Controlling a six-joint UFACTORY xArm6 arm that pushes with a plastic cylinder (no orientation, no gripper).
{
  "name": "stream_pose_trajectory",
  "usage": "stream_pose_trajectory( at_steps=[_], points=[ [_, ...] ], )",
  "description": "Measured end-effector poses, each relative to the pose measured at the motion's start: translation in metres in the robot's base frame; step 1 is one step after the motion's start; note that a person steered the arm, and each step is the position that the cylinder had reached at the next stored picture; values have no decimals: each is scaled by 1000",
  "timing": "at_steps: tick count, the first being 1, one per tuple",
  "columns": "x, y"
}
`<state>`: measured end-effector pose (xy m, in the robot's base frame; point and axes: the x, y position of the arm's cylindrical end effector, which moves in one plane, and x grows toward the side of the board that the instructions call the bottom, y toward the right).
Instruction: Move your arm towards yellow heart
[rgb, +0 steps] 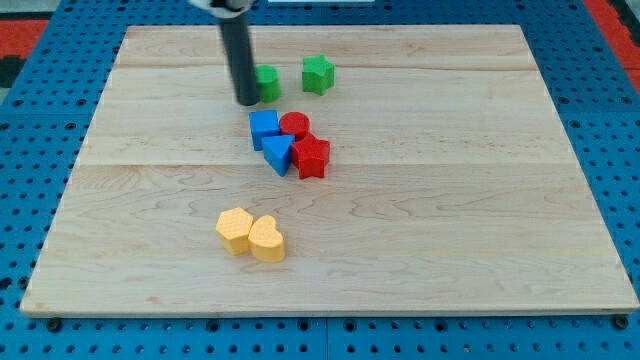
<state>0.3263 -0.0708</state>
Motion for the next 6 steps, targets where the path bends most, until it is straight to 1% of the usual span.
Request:
stream_pose_trajectory(
  at_steps=[1,2,3,4,5,6],
  points=[
    [-9,30],
    [11,41],
    [47,114],
    [140,143],
    [209,105],
    [224,58]
  ],
)
